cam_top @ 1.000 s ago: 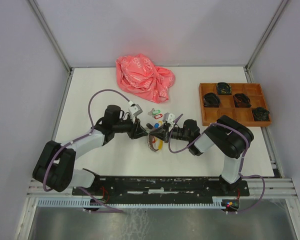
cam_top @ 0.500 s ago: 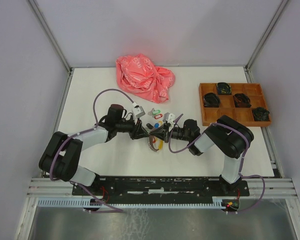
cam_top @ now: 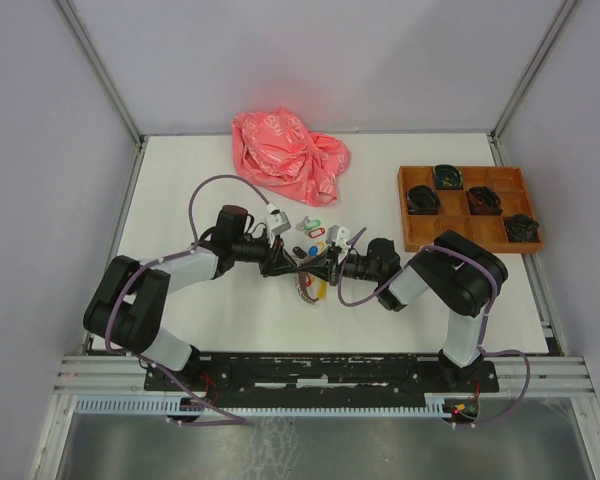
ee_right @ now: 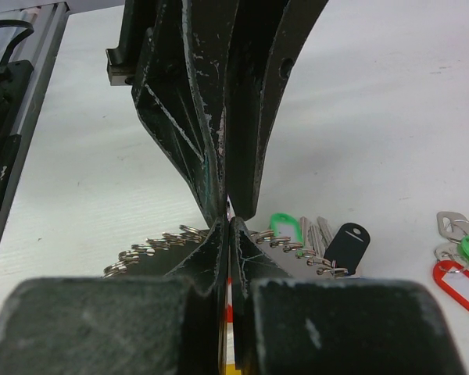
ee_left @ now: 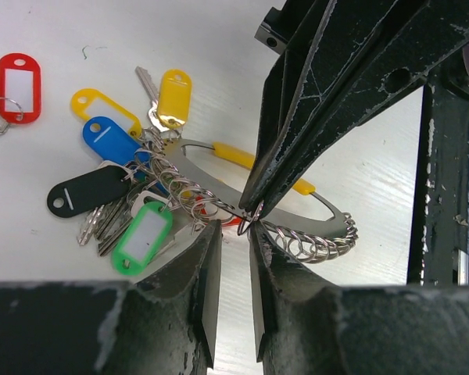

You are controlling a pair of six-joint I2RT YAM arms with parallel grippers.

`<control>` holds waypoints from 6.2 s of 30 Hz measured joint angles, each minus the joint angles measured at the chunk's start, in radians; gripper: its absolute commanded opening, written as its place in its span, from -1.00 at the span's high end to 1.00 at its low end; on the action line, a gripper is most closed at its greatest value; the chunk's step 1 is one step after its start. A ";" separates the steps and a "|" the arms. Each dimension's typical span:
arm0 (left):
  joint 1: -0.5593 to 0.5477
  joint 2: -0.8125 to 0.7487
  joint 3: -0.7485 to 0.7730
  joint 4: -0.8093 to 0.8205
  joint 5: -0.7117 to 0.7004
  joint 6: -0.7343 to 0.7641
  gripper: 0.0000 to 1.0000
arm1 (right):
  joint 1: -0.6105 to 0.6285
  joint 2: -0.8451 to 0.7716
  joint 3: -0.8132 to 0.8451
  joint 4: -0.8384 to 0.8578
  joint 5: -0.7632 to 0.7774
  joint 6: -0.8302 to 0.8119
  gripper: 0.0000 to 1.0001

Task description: Put the keys on the keyring

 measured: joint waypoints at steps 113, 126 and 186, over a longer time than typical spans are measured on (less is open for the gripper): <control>-0.328 0.160 0.640 -0.997 -0.671 -0.022 0.76 | 0.072 -0.121 0.007 -0.203 0.103 -0.355 0.92; -0.254 -0.060 0.400 -0.699 -0.573 -0.087 0.33 | 0.076 -0.055 -0.020 -0.061 0.163 -0.225 0.99; -0.103 -0.153 -0.083 0.058 -0.239 0.125 0.54 | 0.054 -0.081 -0.033 -0.032 0.159 -0.176 0.93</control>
